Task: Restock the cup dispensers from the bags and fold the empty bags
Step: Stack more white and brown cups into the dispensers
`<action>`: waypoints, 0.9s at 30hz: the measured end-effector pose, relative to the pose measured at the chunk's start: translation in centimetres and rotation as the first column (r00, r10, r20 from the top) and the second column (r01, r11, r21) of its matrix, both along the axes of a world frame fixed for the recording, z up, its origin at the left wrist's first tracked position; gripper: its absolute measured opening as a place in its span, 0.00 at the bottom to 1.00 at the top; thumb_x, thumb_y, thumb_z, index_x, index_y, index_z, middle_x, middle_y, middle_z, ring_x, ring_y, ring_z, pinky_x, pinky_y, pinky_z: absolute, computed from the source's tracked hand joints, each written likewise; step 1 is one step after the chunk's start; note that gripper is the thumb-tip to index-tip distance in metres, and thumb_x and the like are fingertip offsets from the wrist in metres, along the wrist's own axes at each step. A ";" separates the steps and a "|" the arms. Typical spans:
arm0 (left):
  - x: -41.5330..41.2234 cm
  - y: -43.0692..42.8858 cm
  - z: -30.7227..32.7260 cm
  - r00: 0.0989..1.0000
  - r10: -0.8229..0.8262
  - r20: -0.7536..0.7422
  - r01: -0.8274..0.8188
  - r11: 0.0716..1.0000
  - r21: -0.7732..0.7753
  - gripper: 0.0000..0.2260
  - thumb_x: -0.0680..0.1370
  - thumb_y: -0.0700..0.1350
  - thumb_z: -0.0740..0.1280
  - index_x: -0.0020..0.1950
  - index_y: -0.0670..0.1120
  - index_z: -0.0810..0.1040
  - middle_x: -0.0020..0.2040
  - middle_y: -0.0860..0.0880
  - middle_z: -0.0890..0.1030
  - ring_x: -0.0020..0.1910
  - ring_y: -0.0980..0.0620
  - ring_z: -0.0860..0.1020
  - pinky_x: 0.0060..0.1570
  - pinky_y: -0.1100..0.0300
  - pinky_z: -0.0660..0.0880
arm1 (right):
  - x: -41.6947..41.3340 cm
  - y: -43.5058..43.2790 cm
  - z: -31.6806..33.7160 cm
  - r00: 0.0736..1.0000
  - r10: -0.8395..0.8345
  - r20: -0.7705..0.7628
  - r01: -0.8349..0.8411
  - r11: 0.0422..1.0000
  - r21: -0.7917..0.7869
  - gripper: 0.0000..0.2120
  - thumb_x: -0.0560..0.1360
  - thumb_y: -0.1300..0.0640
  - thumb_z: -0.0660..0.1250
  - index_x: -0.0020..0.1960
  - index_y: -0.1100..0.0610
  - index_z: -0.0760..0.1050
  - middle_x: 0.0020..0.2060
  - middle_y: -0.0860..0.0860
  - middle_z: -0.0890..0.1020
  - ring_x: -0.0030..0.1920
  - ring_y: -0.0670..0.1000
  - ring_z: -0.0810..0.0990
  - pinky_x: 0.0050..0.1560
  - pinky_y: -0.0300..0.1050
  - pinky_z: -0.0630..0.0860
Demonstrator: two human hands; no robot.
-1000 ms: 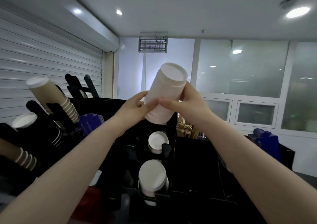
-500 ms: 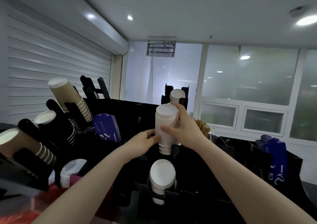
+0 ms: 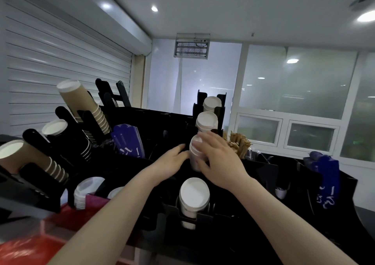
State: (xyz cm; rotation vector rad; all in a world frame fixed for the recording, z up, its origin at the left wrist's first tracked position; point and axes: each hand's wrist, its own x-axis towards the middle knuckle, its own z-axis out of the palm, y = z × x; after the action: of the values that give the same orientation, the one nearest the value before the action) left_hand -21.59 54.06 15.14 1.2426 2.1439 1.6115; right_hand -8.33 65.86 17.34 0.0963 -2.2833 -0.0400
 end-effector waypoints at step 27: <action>7.0 -7.5 -5.6 0.911 0.126 -0.394 -0.119 0.992 0.041 0.29 0.79 0.50 0.62 0.77 0.56 0.52 0.77 0.59 0.52 0.71 0.67 0.51 0.67 0.68 0.52 | 5.3 -5.4 -7.0 0.999 -0.030 0.042 0.042 0.944 -0.327 0.22 0.77 0.54 0.64 0.71 0.50 0.68 0.72 0.48 0.66 0.73 0.49 0.60 0.71 0.45 0.59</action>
State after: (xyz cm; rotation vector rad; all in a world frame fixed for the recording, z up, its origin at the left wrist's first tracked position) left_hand -14.57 46.54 9.56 1.5841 2.4942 1.5286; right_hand -3.03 60.44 10.34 -0.1200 -2.2952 0.3257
